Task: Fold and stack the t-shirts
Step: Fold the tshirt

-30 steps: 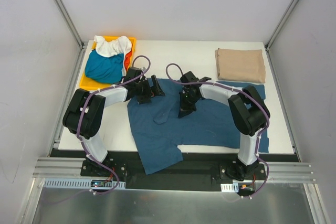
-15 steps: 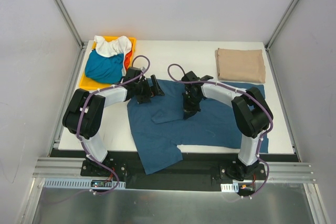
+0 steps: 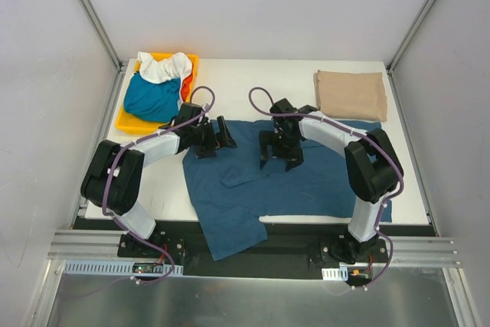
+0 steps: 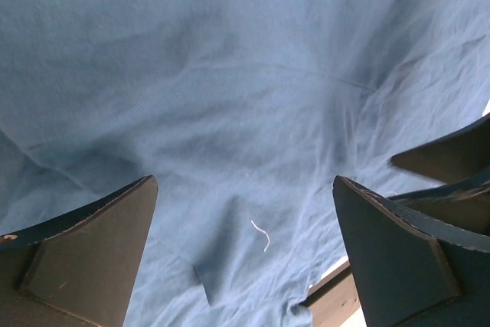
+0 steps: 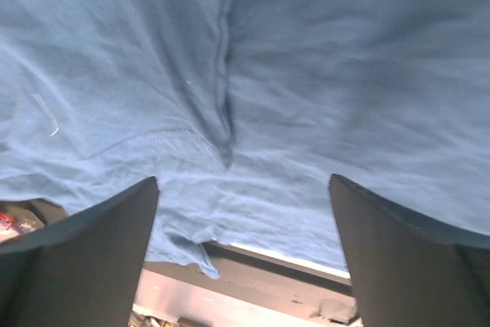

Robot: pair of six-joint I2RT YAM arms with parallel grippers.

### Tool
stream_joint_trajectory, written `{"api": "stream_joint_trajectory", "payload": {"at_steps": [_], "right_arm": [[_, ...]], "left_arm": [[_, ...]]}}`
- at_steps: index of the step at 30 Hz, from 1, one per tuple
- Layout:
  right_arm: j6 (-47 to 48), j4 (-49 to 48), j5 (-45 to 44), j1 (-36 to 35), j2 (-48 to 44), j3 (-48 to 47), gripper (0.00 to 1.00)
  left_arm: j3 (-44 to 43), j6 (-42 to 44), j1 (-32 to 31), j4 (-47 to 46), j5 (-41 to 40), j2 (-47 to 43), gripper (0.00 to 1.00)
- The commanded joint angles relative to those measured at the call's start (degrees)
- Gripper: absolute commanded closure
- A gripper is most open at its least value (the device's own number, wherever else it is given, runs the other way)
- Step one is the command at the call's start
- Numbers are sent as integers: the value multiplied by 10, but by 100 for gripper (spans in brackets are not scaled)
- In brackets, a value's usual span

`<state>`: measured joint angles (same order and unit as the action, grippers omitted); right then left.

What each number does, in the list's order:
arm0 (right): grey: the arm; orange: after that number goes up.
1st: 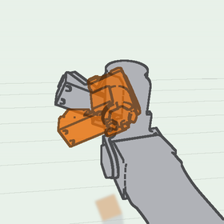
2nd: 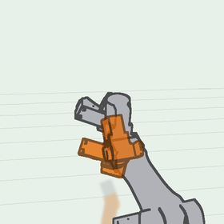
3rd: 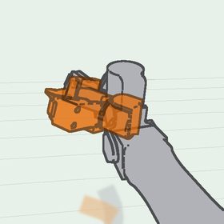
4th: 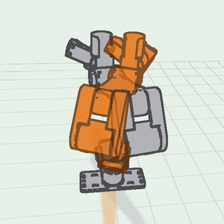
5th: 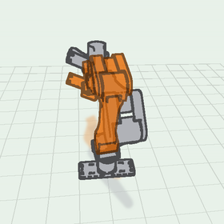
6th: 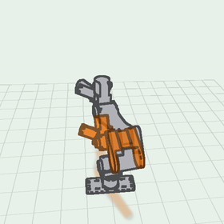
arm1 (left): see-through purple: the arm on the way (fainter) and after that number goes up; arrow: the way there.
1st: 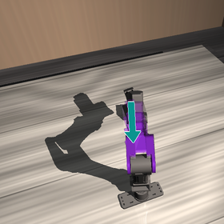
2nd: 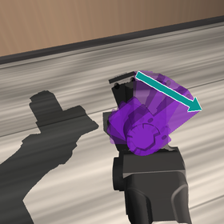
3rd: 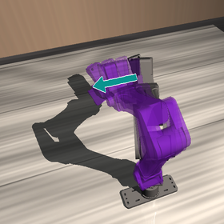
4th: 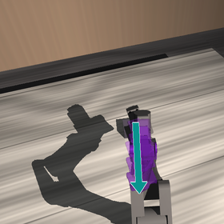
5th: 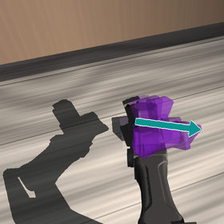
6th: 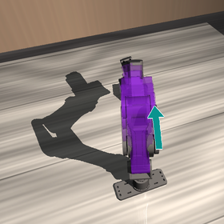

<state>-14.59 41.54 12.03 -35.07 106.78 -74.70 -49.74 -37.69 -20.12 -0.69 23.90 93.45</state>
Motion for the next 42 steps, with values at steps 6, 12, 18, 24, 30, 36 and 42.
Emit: {"api": "stream_joint_trajectory", "payload": {"at_steps": [6, 12, 18, 24, 30, 36, 42], "right_arm": [[46, 15, -25, 137, -94, 9, 4], [80, 7, -43, 228, -53, -12, 4], [91, 6, -27, 305, 16, -47, 4], [88, 7, -39, 348, 71, -84, 4], [85, 9, -35, 368, 106, -116, 4], [87, 15, -32, 377, 100, -134, 4], [87, 15, -39, 377, 12, -86, 4]], "left_arm": [[-71, 26, -5, 30, 16, 7, 1], [-120, 21, -6, 36, 9, 82, 1], [-172, 24, -6, 53, -4, 146, 1], [-241, 40, -1, 96, -44, 203, 1], [-309, 54, 10, 125, -43, 245, 1], [-342, 73, 12, 137, -35, 239, 1], [-315, 80, 9, 145, -5, 158, 1]]}}
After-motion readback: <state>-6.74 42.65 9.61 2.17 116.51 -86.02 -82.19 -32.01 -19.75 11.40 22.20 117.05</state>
